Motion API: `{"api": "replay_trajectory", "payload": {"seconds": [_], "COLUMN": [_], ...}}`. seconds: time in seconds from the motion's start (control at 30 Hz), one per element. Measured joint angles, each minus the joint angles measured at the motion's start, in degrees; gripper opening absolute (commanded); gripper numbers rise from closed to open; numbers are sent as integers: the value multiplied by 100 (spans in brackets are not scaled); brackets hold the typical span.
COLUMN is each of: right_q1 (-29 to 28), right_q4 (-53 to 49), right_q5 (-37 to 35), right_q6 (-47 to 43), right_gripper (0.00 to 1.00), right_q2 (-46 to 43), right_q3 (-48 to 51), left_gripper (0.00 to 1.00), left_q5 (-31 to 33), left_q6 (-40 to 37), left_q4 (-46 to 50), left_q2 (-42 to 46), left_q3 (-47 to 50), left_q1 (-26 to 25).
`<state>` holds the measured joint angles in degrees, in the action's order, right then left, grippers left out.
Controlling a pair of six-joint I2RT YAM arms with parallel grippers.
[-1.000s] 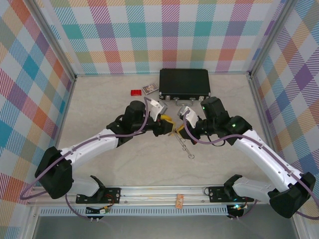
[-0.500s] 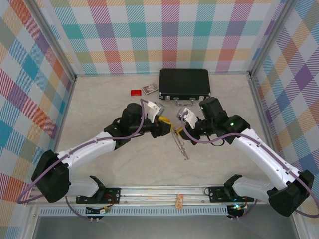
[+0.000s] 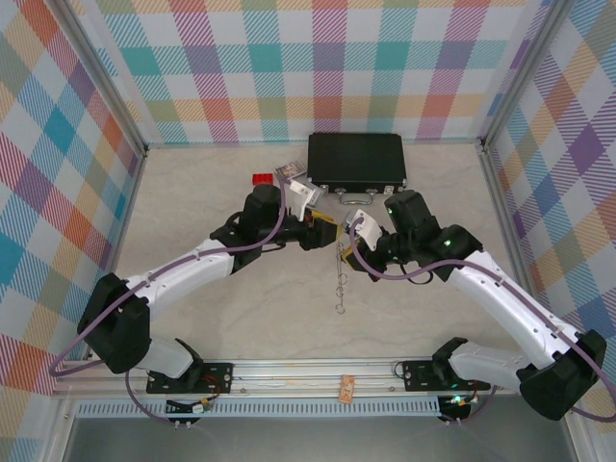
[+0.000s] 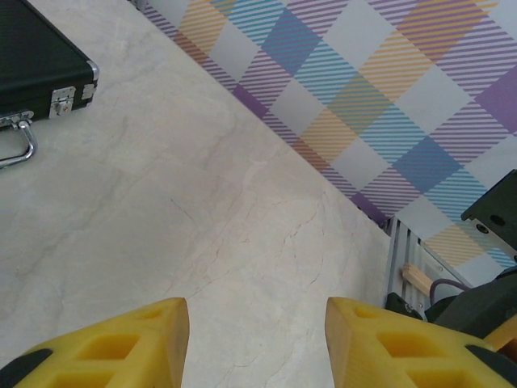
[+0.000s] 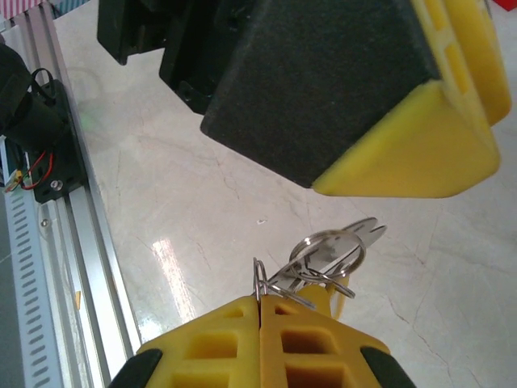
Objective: Put the keys on the keyring
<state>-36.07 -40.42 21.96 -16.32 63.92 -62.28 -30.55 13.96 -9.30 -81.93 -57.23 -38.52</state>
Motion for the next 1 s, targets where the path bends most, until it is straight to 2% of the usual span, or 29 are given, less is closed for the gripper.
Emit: {"api": "replay_trajectory", "payload": {"seconds": [0.43,0.83,1.0], "right_q1": [52,271,284], "right_q4": [98,758,640], "right_q5": [-26,24,157], "right_q6": [398,1259,1379], "right_gripper": [0,0,0], "right_q2": [195,50,197], "right_q3": [24,81,7], "left_gripper": [47,46,46], "left_q5": [181,319,365], "left_q6": [-28,168,168], "left_q4": [-140,-389,-431], "left_q2": [1008,1088,1119], "left_q3": [852,1434,1447], "left_q1": [4,4,4]}}
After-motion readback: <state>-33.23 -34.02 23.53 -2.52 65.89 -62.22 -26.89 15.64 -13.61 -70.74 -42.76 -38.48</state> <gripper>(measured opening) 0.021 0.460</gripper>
